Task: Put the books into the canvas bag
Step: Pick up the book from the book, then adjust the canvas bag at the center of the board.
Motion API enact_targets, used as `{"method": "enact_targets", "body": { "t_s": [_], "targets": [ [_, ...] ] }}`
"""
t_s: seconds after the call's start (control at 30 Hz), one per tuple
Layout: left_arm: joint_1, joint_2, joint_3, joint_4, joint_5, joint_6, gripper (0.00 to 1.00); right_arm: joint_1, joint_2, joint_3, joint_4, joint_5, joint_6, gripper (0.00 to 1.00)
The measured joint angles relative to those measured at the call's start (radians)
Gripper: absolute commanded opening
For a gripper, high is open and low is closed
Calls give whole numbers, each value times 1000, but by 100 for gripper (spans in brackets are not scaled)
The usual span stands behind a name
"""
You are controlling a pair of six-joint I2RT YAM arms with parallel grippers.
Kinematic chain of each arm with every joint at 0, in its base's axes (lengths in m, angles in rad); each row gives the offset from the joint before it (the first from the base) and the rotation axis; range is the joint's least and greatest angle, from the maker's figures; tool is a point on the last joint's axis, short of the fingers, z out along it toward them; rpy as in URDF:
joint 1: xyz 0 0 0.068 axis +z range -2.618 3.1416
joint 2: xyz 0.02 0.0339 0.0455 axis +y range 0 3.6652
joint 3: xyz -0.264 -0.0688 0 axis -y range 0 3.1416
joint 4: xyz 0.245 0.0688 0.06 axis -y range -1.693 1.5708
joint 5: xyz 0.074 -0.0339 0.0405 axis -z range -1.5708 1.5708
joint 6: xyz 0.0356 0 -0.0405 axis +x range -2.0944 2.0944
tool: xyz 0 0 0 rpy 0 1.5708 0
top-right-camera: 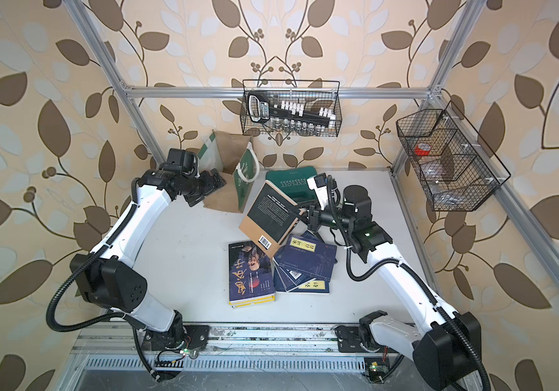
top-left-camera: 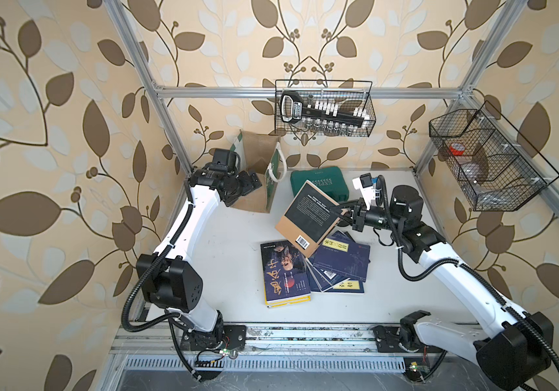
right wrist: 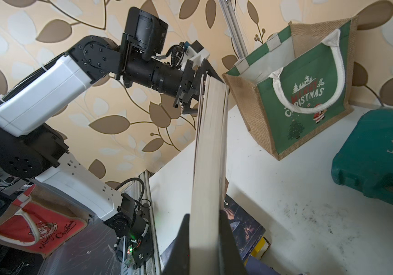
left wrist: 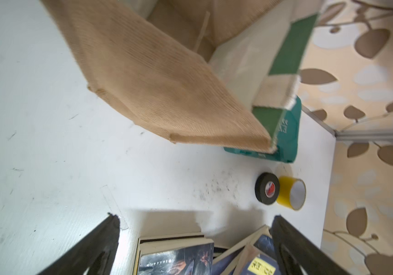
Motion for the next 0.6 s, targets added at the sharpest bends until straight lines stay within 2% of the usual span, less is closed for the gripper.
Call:
{"method": "enact_targets", "body": {
  "t_s": [0.2, 0.47, 0.6],
  "targets": [
    [36, 121, 184, -36, -96, -60, 99, -6, -60, -22, -24, 5, -29, 0],
    [39, 257, 279, -42, -102, -93, 98, -19, -89, -36, -55, 5, -52, 0],
    [39, 290, 279, -38, -119, -108, 77, -24, -89, -36, -56, 4, -55, 0]
  ]
}}
